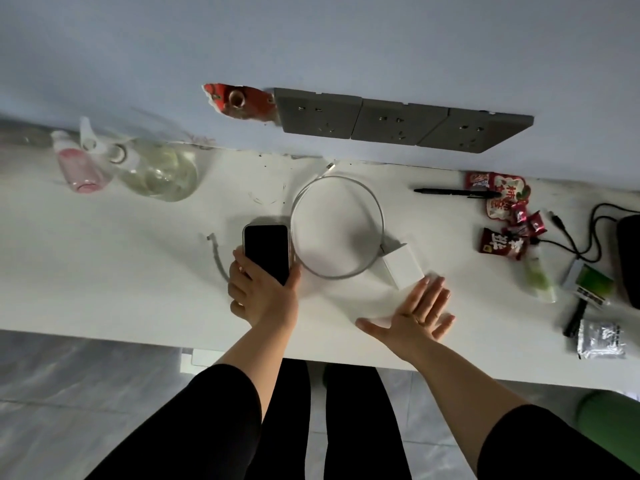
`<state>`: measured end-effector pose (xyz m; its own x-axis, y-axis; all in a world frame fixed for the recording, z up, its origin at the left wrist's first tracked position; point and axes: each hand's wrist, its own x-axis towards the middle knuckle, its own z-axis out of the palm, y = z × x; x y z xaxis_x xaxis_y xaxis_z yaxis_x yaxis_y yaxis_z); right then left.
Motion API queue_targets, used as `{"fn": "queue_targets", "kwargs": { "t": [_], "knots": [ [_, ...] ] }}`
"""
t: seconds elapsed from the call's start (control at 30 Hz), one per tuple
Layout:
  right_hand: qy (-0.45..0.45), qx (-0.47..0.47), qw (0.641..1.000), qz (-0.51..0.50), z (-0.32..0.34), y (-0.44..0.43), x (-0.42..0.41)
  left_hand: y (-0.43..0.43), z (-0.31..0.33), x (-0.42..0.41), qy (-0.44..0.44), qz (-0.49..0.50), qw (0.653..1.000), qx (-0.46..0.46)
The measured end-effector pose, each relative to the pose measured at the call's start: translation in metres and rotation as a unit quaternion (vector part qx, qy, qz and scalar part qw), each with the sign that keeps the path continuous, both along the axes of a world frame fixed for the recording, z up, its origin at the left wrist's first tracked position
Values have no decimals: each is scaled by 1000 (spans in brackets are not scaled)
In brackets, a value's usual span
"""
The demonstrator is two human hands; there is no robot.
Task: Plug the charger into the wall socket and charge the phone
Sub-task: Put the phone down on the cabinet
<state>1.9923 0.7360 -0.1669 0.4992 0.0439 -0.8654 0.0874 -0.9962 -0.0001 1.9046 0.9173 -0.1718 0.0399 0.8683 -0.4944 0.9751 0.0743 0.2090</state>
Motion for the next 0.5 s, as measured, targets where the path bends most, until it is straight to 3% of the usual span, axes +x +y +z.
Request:
{"fn": "queue_targets", "kwargs": {
  "t": [0.13,0.23,0.3,0.37,0.43,0.5],
  "knots": [
    [2,-9,1000,4,2,1,0,-1,14,1,4,22,999,-30],
    [4,-6,1000,4,5,2,0,-23,30,8,-87,18,996,4],
    [1,1,1000,3,9,2,0,-51,40,25,-173,12,983,-58],
    [2,8,1000,-1,9,0,1,-78,44,50,-218,54,958,-177],
    [-4,9,1000,-7,6,-2,1,-98,41,77,-215,102,939,-248],
    [-23,18,999,-22,3,-3,1,-112,34,101,-200,135,938,-250]
  ]
}}
